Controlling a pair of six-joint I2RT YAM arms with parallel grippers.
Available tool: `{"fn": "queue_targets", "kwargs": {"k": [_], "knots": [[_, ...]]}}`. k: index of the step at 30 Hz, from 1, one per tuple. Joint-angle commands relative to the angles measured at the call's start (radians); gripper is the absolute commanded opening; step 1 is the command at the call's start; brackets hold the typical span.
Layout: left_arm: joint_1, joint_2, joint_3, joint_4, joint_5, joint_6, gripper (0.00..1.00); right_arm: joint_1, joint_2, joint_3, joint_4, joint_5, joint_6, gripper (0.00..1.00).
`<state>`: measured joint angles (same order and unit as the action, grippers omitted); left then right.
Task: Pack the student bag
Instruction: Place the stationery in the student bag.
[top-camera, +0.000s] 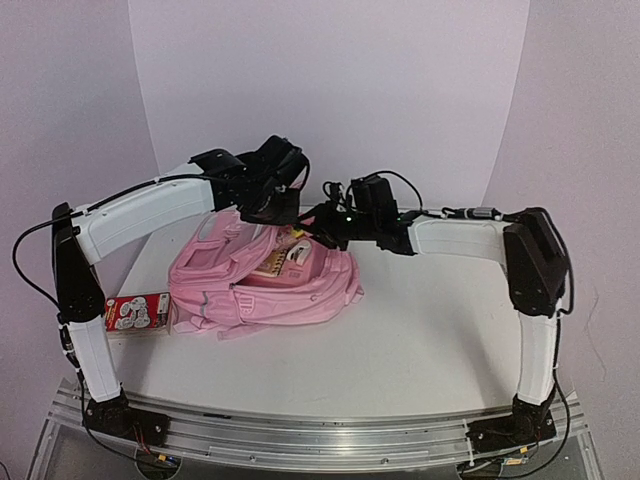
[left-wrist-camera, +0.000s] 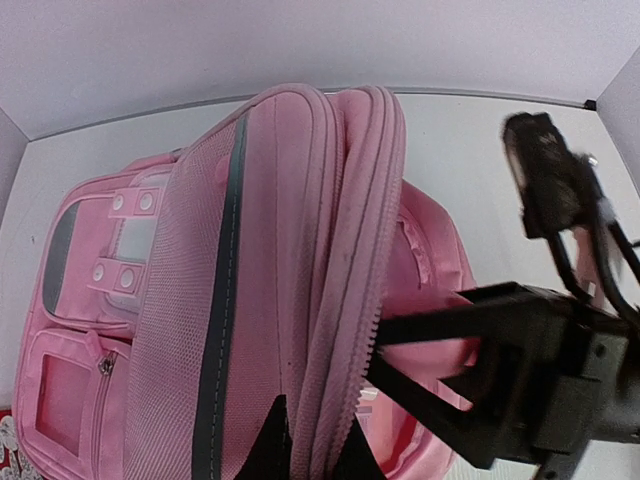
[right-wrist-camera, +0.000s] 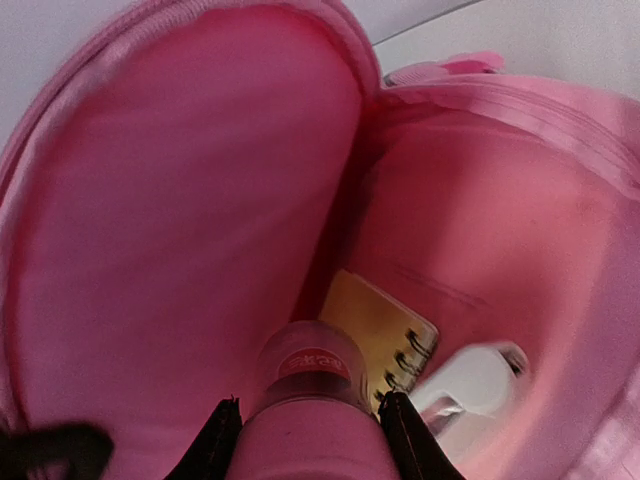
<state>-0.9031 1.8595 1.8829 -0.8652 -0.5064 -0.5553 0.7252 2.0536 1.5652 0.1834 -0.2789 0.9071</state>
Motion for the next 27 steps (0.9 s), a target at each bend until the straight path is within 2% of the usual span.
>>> {"fn": "queue_targets", "kwargs": {"k": [1,3,5,8,10,13,20,24,27], "knots": [[-0.017,-0.09,-0.017,0.188,0.015,-0.039,0.0,0.018,0.173,0.249,0.038,-0.117,0.065,0.29],[-0.016,-0.105,-0.048,0.219,0.013,-0.047,0.0,0.011,0.209,0.346,-0.113,-0.108,0.008,0.41],[-0.016,-0.124,-0.081,0.248,0.019,-0.054,0.0,0.01,0.175,0.335,-0.175,-0.062,-0.077,0.5],[-0.01,-0.148,-0.124,0.289,0.032,-0.051,0.0,0.01,0.092,0.253,-0.195,0.011,-0.14,0.6],[-0.005,-0.147,-0.13,0.3,0.044,-0.049,0.0,0.01,0.05,0.221,-0.217,0.023,-0.182,0.72],[0.002,-0.136,-0.13,0.309,0.065,-0.043,0.0,0.008,-0.002,0.182,-0.237,0.031,-0.232,0.8],[0.018,-0.122,-0.142,0.324,0.112,-0.044,0.0,0.001,-0.108,0.092,-0.269,0.106,-0.343,0.84],[0.024,-0.127,-0.15,0.333,0.137,-0.04,0.0,0.0,-0.067,0.115,-0.293,0.027,-0.321,0.74],[0.028,-0.136,-0.166,0.344,0.155,-0.028,0.02,0.002,-0.078,0.055,-0.3,0.025,-0.325,0.73]]}}
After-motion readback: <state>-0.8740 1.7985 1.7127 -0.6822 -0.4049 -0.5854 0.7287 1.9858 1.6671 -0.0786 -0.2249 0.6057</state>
